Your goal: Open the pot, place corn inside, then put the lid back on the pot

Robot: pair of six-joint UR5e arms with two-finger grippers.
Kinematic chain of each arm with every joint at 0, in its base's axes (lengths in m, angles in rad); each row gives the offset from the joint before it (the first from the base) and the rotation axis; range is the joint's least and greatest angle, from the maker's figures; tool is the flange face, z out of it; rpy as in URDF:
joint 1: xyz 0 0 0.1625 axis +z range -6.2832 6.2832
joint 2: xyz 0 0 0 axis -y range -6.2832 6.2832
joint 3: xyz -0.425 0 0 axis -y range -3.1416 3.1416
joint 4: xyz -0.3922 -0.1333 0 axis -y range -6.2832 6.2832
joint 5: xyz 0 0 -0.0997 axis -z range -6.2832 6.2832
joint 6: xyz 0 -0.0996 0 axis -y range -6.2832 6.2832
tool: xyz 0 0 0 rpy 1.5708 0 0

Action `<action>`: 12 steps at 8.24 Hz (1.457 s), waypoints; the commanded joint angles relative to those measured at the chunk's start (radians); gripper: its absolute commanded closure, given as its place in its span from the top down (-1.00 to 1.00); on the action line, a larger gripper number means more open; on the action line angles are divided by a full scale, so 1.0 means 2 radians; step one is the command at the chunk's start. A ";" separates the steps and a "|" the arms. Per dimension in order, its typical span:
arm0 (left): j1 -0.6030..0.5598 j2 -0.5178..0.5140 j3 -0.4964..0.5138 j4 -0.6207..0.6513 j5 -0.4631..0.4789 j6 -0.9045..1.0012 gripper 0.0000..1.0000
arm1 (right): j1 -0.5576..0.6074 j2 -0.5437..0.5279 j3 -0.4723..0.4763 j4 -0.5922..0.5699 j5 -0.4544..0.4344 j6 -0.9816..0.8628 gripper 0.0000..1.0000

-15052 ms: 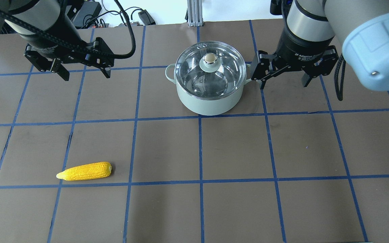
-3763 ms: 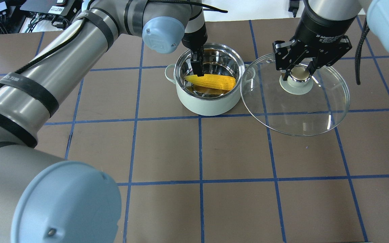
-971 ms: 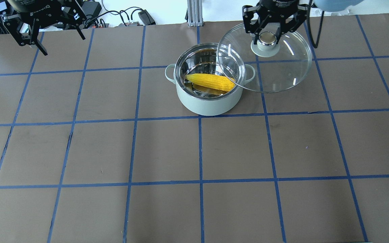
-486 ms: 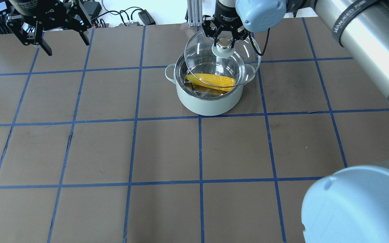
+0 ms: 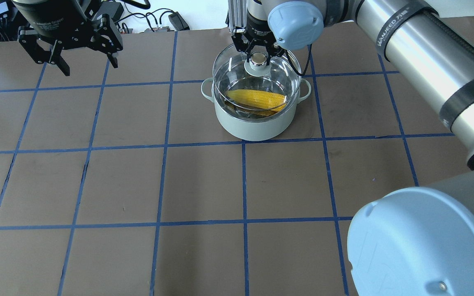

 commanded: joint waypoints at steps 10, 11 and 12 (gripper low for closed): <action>-0.004 0.023 -0.052 0.056 -0.043 0.063 1.00 | 0.017 0.009 0.004 0.003 -0.034 -0.037 -0.26; -0.004 0.020 -0.051 0.056 -0.042 0.058 1.00 | 0.017 0.009 0.005 0.003 -0.029 -0.033 -0.26; -0.003 0.014 -0.051 0.059 -0.043 0.056 1.00 | 0.017 0.010 0.005 0.003 -0.029 -0.030 -0.26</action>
